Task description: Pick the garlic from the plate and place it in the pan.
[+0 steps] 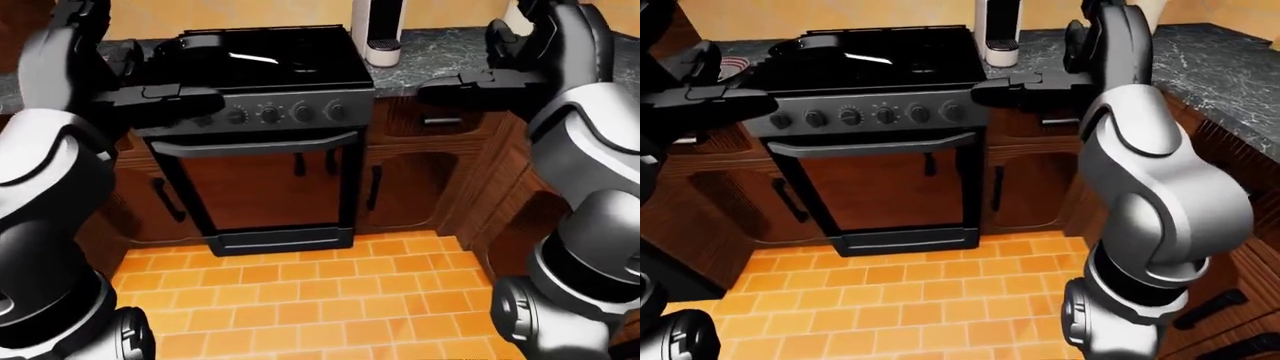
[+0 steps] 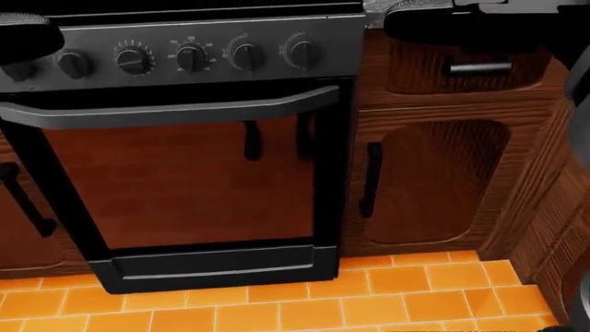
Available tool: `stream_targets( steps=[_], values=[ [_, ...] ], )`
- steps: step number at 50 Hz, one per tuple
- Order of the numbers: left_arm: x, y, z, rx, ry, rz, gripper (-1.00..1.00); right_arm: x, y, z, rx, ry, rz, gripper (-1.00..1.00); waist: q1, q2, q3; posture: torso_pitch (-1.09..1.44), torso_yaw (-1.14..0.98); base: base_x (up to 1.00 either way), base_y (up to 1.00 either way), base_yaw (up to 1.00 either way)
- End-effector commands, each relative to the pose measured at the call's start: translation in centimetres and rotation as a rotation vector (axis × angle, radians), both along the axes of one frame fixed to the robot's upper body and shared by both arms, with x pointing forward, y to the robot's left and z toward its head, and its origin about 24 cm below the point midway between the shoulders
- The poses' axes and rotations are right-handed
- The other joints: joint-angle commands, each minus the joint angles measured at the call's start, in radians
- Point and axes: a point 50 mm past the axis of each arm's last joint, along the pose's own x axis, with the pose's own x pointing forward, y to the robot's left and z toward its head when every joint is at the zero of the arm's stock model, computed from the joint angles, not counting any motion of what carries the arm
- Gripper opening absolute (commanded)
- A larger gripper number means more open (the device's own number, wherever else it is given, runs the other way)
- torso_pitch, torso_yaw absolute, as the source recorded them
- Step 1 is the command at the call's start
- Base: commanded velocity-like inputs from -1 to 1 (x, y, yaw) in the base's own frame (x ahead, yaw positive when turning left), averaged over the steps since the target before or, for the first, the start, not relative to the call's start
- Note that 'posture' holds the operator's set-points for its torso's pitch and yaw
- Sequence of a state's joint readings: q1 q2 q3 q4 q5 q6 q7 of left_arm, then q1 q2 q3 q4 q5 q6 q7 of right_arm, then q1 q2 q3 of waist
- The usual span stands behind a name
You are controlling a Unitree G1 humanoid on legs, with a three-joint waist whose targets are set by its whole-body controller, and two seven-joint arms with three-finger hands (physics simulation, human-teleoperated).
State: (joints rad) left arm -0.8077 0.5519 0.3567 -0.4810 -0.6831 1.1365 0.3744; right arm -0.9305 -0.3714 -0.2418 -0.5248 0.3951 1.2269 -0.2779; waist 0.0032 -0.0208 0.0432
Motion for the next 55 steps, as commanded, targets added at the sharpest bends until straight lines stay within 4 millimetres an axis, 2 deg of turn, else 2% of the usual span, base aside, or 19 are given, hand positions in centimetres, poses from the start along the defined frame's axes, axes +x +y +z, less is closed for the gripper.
stream_targets(
  steps=[1,2,3,5,10,13,15,26,29,30,32,38,40,42,43,44,51,53,55],
  values=[
    [-0.44,-0.06,1.07,0.001,-0.065,-0.005,1.00,-0.57,-0.10,1.21,0.003,-0.070,-0.009,1.00,-0.001,-0.009,-0.022,0.00,0.00,0.00,0.15,0.00],
    [-0.46,-0.05,1.08,0.001,-0.065,-0.004,1.00,-0.60,-0.12,1.23,0.004,-0.071,-0.009,1.00,0.003,-0.028,-0.021,0.00,0.00,0.00,0.14,0.00],
    [-0.46,-0.04,1.08,0.000,-0.065,-0.003,1.00,-0.61,-0.15,1.25,0.004,-0.071,-0.010,1.00,-0.003,0.006,-0.021,0.00,0.00,0.00,0.13,0.00],
    [-0.48,-0.10,1.12,0.000,-0.064,-0.004,1.00,-0.57,-0.14,1.17,0.004,-0.071,-0.010,1.00,-0.002,-0.017,-0.026,0.00,0.00,0.00,0.14,0.00],
    [-0.41,-0.11,1.08,0.001,-0.062,-0.006,1.00,-0.60,-0.14,1.26,0.005,-0.070,-0.008,1.00,-0.001,0.011,-0.017,0.00,0.00,0.00,0.13,0.00],
    [-0.43,-0.04,1.11,0.000,-0.063,-0.004,1.00,-0.63,-0.11,1.28,0.005,-0.070,-0.008,1.00,-0.006,0.052,-0.011,0.00,0.00,0.00,0.14,0.00],
    [-0.47,-0.02,1.15,-0.001,-0.063,-0.003,1.00,-0.61,-0.12,1.25,0.005,-0.070,-0.007,1.00,-0.012,0.119,-0.028,0.00,0.00,0.00,0.13,0.00],
    [-0.45,0.03,1.15,-0.003,-0.068,-0.002,1.00,-0.66,-0.14,1.27,0.004,-0.070,-0.006,1.00,-0.010,0.022,-0.018,0.00,0.00,0.00,0.14,0.00],
    [-0.44,0.09,1.08,-0.003,-0.068,-0.002,1.00,-0.63,-0.19,1.22,0.005,-0.070,-0.007,1.00,-0.006,-0.055,-0.033,0.00,0.00,0.00,0.14,0.00],
    [-0.43,0.09,1.08,-0.004,-0.068,-0.002,1.00,-0.60,-0.19,1.19,0.005,-0.070,-0.006,1.00,-0.011,-0.008,-0.022,0.00,0.00,0.00,0.14,0.00],
    [-0.50,0.04,1.17,-0.003,-0.068,-0.002,1.00,-0.63,-0.16,1.23,0.004,-0.070,-0.006,1.00,-0.005,-0.028,-0.030,0.00,0.00,0.00,0.14,0.00],
    [-0.47,0.01,1.13,-0.003,-0.068,-0.006,1.00,-0.67,-0.11,1.28,0.004,-0.069,-0.005,1.00,-0.002,0.026,-0.013,0.00,0.00,0.00,0.14,0.00],
    [-0.50,0.02,1.16,-0.003,-0.068,-0.007,1.00,-0.74,-0.10,1.32,0.005,-0.070,-0.005,1.00,-0.008,0.066,-0.014,0.00,0.00,0.00,0.14,0.00],
    [-0.50,0.06,1.12,-0.003,-0.068,-0.006,1.00,-0.70,-0.10,1.27,0.005,-0.070,-0.004,1.00,-0.012,0.141,-0.033,0.00,0.00,0.00,0.15,0.00],
    [-0.48,0.07,1.09,-0.004,-0.069,-0.006,1.00,-0.72,-0.09,1.28,0.005,-0.070,-0.004,1.00,-0.006,0.088,-0.019,0.00,0.00,0.00,0.13,0.00],
    [-0.49,0.03,1.12,-0.003,-0.069,-0.008,1.00,-0.71,-0.13,1.28,0.006,-0.070,-0.005,1.00,-0.011,0.108,-0.018,0.00,0.00,0.00,0.14,0.00],
    [-0.53,0.01,1.15,-0.003,-0.068,-0.008,1.00,-0.63,-0.12,1.23,0.006,-0.070,-0.004,1.00,-0.010,0.039,-0.015,0.00,0.00,0.00,0.15,0.00],
    [-0.55,0.01,1.19,-0.004,-0.069,-0.009,1.00,-0.62,-0.14,1.21,0.007,-0.071,-0.004,1.00,-0.008,0.013,-0.015,0.00,0.00,0.00,0.14,0.00],
    [-0.51,0.00,1.14,-0.004,-0.069,-0.011,1.00,-0.65,-0.10,1.26,0.008,-0.073,-0.003,1.00,-0.005,-0.041,-0.026,0.00,0.00,0.00,0.14,0.00]
  ],
)
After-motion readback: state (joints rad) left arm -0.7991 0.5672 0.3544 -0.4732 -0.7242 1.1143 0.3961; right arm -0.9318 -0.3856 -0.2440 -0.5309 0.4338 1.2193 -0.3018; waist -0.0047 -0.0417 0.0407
